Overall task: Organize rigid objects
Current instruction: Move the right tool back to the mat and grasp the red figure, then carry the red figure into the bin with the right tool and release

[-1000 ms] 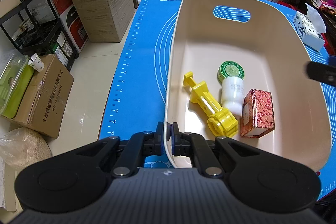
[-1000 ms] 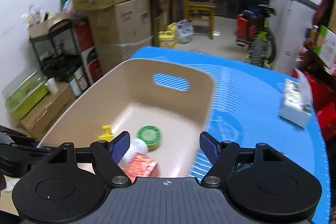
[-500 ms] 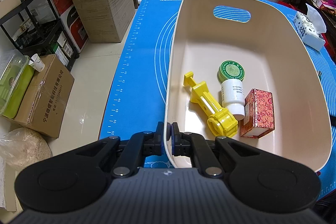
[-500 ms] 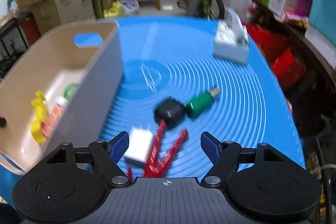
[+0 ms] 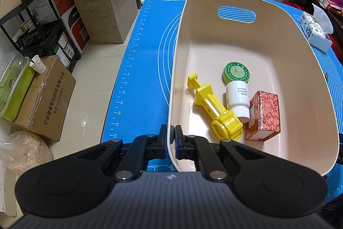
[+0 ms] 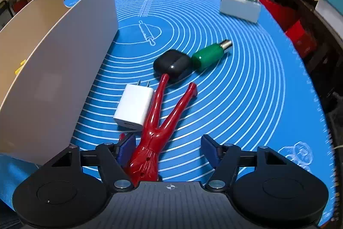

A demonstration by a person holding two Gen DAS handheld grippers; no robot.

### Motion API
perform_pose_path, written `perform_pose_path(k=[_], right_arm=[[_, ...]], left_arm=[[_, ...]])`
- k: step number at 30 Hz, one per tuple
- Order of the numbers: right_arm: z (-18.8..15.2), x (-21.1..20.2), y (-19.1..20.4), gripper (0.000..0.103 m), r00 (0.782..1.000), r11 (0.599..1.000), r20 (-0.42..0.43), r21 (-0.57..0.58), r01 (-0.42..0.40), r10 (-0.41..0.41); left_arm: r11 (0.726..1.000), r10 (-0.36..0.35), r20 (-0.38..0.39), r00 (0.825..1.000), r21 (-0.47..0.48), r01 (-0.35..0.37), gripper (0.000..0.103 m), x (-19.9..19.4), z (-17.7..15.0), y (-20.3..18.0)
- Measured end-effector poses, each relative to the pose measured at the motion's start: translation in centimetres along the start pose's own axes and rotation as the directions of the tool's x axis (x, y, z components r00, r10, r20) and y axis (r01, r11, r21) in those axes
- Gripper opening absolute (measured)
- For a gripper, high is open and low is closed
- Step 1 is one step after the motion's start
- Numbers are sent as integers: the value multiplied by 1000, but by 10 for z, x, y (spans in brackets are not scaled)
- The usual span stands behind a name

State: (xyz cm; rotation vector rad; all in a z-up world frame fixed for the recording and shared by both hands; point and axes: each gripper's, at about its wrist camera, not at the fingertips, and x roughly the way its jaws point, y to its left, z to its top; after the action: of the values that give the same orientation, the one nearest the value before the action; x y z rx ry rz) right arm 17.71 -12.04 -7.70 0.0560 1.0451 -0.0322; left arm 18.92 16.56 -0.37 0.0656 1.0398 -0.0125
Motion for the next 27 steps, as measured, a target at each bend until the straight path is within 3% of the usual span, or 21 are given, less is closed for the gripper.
perform_pose_path(k=[11, 27], right_arm=[[-5, 1, 12, 37, 999, 1000, 27, 2, -25, 25], [3, -44, 10, 35, 989, 999, 146, -35, -24, 29]], left_arm=[[1000, 0, 0, 1000, 0, 0, 8, 0, 0, 0], [1000, 0, 0, 1000, 0, 0, 8, 0, 0, 0]])
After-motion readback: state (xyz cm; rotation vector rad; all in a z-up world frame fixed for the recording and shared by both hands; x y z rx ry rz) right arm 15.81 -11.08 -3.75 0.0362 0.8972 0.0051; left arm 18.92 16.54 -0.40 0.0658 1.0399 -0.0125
